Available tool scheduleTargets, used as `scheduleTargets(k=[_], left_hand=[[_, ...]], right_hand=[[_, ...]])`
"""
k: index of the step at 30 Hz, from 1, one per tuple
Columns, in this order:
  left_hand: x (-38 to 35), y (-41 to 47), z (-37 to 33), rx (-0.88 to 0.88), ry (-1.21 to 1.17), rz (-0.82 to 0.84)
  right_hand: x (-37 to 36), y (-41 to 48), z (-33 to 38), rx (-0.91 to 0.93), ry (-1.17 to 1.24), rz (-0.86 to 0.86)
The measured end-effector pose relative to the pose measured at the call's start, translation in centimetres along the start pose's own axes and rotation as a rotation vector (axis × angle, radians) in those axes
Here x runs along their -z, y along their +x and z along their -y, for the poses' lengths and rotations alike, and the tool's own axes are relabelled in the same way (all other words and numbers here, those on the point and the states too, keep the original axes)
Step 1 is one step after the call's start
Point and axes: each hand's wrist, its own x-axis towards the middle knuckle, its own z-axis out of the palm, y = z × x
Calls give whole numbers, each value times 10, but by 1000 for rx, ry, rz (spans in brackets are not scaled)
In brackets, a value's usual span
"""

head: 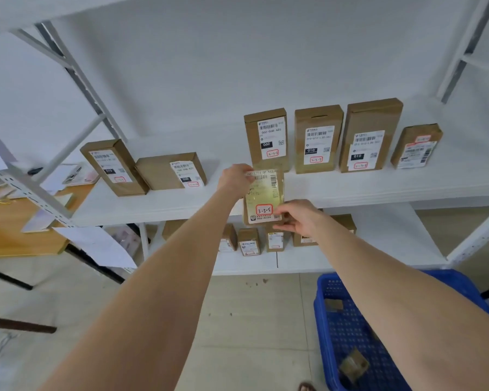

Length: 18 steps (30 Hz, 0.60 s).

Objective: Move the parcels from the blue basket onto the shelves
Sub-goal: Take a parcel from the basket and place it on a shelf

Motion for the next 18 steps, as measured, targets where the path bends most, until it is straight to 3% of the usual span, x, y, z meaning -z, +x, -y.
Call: scheduleTargets(k=[11,18], left_hand=[[35,65,37,69,-121,-24],[53,112,71,41,-293,91]], right_hand=[[-54,72,24,123,-120,-63],[-97,106,31,255,-388,-315]])
